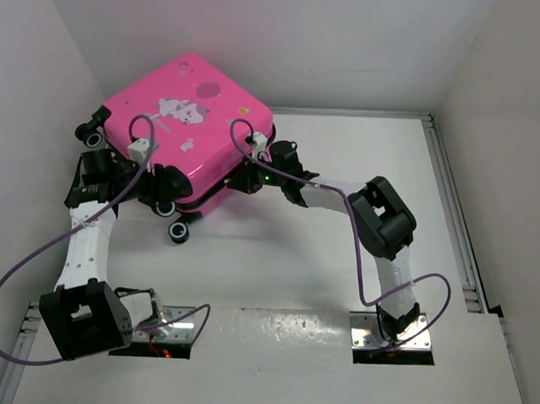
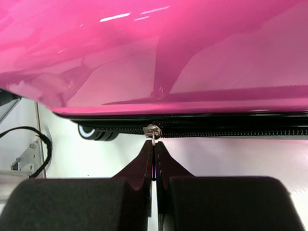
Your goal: Pack the luggage
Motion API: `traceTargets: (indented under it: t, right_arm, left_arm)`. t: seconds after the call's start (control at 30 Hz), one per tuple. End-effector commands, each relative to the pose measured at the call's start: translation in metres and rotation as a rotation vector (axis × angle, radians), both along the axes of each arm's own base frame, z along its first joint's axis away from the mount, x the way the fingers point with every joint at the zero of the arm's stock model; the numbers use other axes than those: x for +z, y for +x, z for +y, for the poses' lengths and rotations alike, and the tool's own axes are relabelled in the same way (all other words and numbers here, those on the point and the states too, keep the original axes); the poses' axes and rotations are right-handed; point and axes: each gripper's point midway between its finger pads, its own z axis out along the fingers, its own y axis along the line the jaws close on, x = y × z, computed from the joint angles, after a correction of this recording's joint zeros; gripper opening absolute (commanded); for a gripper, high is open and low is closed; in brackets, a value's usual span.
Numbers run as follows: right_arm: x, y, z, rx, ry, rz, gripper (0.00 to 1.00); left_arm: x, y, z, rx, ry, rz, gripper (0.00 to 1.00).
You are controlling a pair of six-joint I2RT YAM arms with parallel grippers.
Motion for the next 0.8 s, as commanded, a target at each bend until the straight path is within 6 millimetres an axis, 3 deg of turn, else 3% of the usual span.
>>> traceTargets:
  t: [0.0,0.17,0.3,0.33,0.4,0.43,0.53,0.77]
  right_arm:
    - [0.073,0.016,-0.003,-0.029,0.095,-0.180,0.00]
    - [0.075,0.015,0.000,-0.024,0.095,-0.190,0.00]
    - [0.074,0.010,0.000,-0.017,0.094,-0.196,0.00]
    - [0.074,0.010,0.000,-0.015,0.092,-0.196,0.00]
    - [0.071,0.008,-0.002,-0.014,0.084,-0.193,0.00]
    - [0.069,0.009,-0.002,-0.016,0.080,-0.193,0.00]
    - [0.068,0.007,-0.002,-0.011,0.076,-0.189,0.00]
    - [0.065,0.005,-0.004,-0.006,0.069,-0.186,0.00]
  left_arm:
    - [0.052,-0.021,-0.045,-0.191,-0.339,-0.024,0.00]
    - [0.063,-0.025,-0.042,-0.196,-0.398,-0.030,0.00]
    - [0.057,-0.025,-0.035,-0.168,-0.392,-0.021,0.00]
    - [0.060,-0.019,-0.029,-0.138,-0.347,-0.033,0.00]
    - [0.046,-0.020,-0.028,-0.154,-0.200,-0.028,0.00]
    - [0.035,-0.018,-0.027,-0.149,-0.095,-0.015,0.14]
    - [0.014,-0.014,-0.020,-0.115,0.113,0.011,0.32]
    - [-0.019,-0.018,-0.016,-0.069,0.271,0.116,0.68]
